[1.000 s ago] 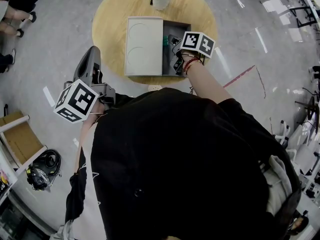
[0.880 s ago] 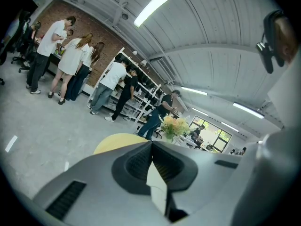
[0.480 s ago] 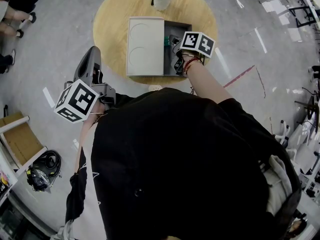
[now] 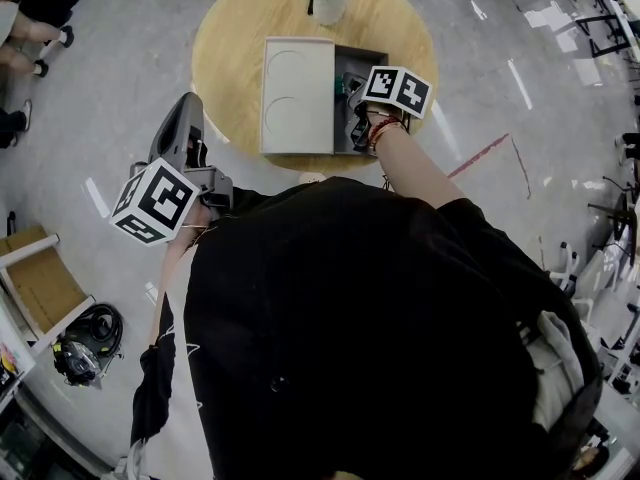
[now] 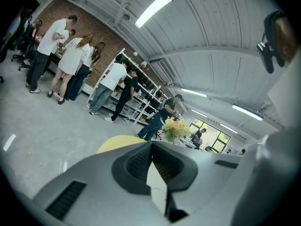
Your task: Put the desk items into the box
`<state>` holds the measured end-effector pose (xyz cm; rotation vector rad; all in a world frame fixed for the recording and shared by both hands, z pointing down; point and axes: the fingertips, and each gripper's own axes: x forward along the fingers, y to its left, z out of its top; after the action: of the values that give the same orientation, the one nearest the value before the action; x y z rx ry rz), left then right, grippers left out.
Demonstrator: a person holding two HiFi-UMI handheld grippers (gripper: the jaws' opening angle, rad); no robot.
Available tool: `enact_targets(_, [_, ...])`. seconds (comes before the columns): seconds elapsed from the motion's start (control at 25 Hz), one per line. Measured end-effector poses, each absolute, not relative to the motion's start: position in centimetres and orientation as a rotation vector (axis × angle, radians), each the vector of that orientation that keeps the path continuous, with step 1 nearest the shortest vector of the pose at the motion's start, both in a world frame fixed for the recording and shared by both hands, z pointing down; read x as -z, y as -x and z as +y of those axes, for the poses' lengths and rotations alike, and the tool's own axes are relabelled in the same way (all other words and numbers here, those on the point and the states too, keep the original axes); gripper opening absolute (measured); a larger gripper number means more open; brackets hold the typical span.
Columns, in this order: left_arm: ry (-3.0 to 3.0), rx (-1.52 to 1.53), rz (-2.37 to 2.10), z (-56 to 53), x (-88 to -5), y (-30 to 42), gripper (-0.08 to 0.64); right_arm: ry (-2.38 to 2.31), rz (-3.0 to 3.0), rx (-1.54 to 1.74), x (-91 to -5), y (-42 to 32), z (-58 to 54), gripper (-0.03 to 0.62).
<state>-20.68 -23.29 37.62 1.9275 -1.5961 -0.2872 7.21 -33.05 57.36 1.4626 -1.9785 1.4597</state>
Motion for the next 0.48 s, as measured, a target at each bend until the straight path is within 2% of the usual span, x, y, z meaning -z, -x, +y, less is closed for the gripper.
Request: enact_targets(0.48, [-1.982, 0.283, -1.548, -23.5, -36.4, 21.2, 0.010, -1.669, -1.968, -1.476, -55.2, -8.8, -32.8, 0.097])
